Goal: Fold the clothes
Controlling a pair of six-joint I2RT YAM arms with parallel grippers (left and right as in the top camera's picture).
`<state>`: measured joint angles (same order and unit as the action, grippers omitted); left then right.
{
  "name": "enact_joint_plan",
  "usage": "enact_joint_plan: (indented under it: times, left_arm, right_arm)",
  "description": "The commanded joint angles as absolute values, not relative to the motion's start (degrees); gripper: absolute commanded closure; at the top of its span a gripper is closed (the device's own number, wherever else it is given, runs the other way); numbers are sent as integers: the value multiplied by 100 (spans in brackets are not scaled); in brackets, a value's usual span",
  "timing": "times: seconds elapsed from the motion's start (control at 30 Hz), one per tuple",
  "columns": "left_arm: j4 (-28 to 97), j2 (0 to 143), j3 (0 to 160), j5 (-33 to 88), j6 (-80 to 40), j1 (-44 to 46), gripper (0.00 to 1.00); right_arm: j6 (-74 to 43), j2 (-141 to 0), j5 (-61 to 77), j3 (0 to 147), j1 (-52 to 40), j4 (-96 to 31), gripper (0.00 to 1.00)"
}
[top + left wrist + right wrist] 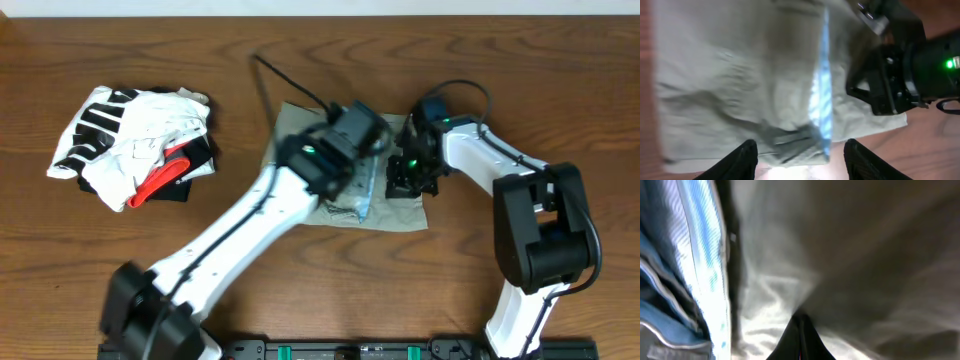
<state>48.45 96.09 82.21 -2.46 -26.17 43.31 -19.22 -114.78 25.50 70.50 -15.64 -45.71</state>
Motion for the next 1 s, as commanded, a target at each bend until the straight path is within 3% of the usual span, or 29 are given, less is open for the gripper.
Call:
enact_joint_plan:
  times: [0.0, 0.17, 0.27, 0.53, 0.97]
  left_arm:
    - [4866, 9911, 8267, -222, -2821, 4471, 42]
    - [4694, 10420, 8267, -366, -2644, 4654, 42]
    - [4633, 10674, 8267, -803, -2563, 4772, 42]
    - [4381, 11395, 8267, -1645, -2357, 5245, 43]
    - [4471, 11983, 8278, -3194, -2362, 5655, 43]
  right_arm:
    - [-2040, -11474, 2329, 6869, -1678, -4617, 95]
    - [-1973, -10919, 1754, 7046, -1138, -4567, 72]
    - [-2080, -10492, 1562, 7179, -567, -4589, 63]
    - [-2047, -9872, 1610, 7201, 495, -4646, 61]
    - [-1964, -9863, 1653, 7201, 593, -4654, 61]
